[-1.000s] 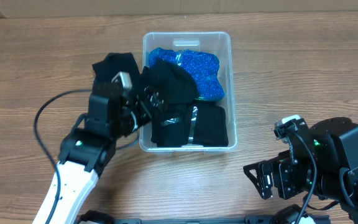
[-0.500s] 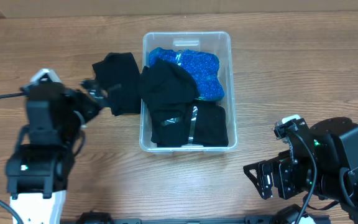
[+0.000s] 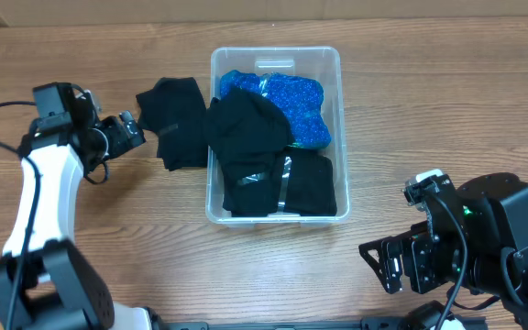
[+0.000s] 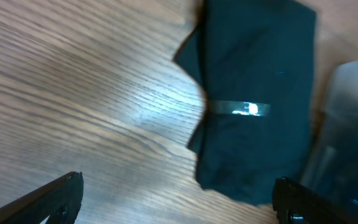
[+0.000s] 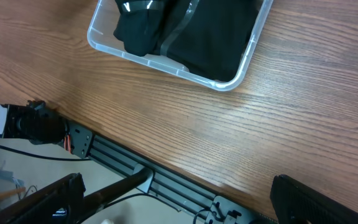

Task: Pack container
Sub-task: 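Grasp the last black garment on the table with the left gripper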

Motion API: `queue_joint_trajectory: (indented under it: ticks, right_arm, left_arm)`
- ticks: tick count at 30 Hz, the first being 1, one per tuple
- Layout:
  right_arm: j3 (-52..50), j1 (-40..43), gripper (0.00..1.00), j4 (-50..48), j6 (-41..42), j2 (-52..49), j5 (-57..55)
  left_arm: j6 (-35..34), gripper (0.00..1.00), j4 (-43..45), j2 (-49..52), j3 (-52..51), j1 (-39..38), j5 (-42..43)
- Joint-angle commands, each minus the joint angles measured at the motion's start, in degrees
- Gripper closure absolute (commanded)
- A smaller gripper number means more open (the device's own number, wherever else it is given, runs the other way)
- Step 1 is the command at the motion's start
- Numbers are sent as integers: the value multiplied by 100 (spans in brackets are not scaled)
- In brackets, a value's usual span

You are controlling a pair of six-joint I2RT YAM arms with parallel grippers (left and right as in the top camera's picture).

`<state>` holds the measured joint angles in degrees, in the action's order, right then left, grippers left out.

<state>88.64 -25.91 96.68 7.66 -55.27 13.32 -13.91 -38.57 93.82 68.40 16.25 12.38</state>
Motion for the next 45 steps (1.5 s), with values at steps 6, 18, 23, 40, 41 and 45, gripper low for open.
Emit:
queue_joint_trajectory:
  ticks: [6, 18, 23, 40, 41, 45]
  right_arm:
    - [22, 4, 0, -20, -2, 46, 28]
    - [22, 4, 0, -20, -2, 46, 28]
    - [22, 4, 0, -20, -2, 46, 28]
    - [22, 4, 0, -20, -2, 46, 28]
    - [22, 4, 0, -20, -2, 46, 28]
    - [22, 4, 0, -20, -2, 46, 28]
  left_arm:
    - [-448, 0, 640, 1484, 76, -70, 129]
    - [-369, 0, 1655, 2297, 76, -365, 2055]
    - [-393, 0, 1746, 2297, 76, -664, 2061]
    - [-557, 96, 2065, 2306, 87, -861, 1539]
    - [-540, 96, 2041, 2306, 170, -802, 1665]
    - [-221, 96, 1261, 2105, 883, -553, 1770]
